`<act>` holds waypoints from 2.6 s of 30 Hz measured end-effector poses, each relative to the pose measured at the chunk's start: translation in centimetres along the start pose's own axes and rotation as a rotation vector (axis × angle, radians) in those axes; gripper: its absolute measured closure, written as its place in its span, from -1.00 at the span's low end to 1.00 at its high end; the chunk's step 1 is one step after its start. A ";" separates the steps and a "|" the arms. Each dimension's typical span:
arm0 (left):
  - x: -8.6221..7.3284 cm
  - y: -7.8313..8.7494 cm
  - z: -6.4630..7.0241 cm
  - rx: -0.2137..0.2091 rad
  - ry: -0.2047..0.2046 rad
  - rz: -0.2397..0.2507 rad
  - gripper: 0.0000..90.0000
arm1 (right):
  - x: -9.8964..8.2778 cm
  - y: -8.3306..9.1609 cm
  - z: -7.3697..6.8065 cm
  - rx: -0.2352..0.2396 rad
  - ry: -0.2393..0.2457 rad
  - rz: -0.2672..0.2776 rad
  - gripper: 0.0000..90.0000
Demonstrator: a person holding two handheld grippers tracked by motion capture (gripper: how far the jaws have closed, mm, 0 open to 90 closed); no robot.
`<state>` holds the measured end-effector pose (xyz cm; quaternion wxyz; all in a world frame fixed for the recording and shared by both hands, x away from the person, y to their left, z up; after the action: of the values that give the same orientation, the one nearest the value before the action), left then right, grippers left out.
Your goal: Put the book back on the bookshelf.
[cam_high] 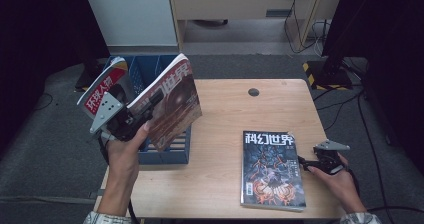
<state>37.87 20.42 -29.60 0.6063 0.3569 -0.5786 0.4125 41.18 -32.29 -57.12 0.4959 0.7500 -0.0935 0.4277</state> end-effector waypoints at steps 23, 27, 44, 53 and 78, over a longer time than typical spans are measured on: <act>0.0 2.5 -3.1 0.060 0.012 0.015 0.87 | 0.0 0.0 0.0 -0.003 0.000 0.001 -0.56; 0.2 2.9 -3.4 0.069 0.010 0.018 0.86 | 0.0 0.0 0.0 -0.003 0.000 0.001 -0.56; 0.3 4.4 -5.0 0.106 0.017 0.023 0.86 | 0.0 0.0 0.0 -0.004 -0.001 0.001 -0.56; 0.5 5.3 -5.7 0.123 0.019 0.029 0.87 | 0.0 0.0 0.0 -0.004 -0.002 0.002 -0.56; 0.8 6.9 -7.8 0.187 0.034 0.034 0.86 | 0.0 0.0 0.0 -0.005 -0.002 0.001 -0.56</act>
<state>34.72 30.42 -29.72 0.5729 0.3950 -0.5334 0.4809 41.17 -32.28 -57.12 0.4973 0.7491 -0.0955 0.4272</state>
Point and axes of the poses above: each handheld gripper's, and its own axes: y roughly backward along the jaws, x roughly out of its top, z roughly to its right, the point moved 5 cm from there along -y, roughly forward along the jaws, and after that the axes turned 11 degrees about x, right-handed, at the moved point
